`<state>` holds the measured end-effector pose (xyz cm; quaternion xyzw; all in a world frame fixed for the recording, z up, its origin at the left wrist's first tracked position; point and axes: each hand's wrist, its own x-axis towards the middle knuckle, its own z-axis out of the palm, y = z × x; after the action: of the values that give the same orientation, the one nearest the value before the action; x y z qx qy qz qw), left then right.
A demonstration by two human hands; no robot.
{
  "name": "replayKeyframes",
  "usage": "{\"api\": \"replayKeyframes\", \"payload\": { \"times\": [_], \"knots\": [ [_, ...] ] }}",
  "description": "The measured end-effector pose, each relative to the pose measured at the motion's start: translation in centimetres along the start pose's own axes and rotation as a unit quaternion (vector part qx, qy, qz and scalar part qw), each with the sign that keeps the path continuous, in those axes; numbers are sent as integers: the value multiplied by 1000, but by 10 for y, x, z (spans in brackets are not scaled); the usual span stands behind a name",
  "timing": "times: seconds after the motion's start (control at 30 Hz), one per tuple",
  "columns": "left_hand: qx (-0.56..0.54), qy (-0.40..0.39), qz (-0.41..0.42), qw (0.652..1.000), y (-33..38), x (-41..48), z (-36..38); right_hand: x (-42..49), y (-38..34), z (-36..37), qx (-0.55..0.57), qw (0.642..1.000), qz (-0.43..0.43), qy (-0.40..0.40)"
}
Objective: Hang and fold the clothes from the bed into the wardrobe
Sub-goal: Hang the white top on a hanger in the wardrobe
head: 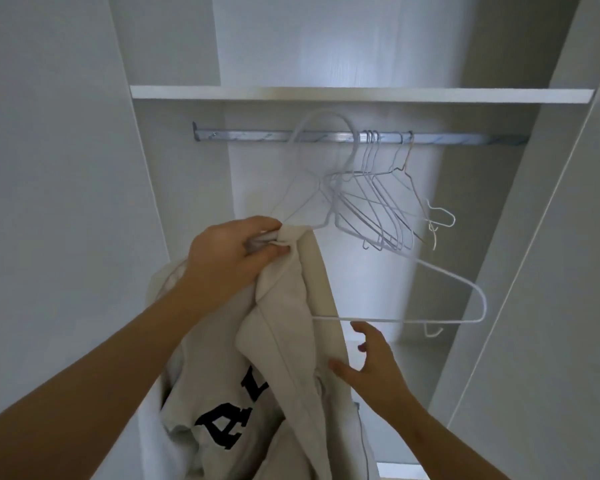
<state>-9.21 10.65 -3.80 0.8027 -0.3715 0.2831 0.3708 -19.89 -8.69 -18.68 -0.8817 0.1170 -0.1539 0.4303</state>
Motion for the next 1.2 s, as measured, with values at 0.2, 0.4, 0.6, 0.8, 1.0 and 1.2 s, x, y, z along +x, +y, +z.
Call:
{"api": "replayKeyframes", "payload": {
  "times": [0.2,0.4,0.6,0.8,1.0,1.2],
  "knots": [
    [-101,49,-26,993,-6,6,-37,10,6,11,-94,965,31,-243],
    [-118,-33,-62,991,-31,-11,-75,37,22,-33,-21,995,19,-92],
    [14,-182,-25,983,-44,-26,-74,68,-8,-82,-53,998,-9,-42],
    [228,-224,-35,947,-49,-29,-50,62,-45,-97,-37,998,-1,-50],
    [253,-71,-65,963,-42,-30,-20,45,-90,-85,57,993,72,-77],
    [95,0,-100,990,-22,-30,-17,23,-110,-60,164,981,-57,-87]
  ]
}}
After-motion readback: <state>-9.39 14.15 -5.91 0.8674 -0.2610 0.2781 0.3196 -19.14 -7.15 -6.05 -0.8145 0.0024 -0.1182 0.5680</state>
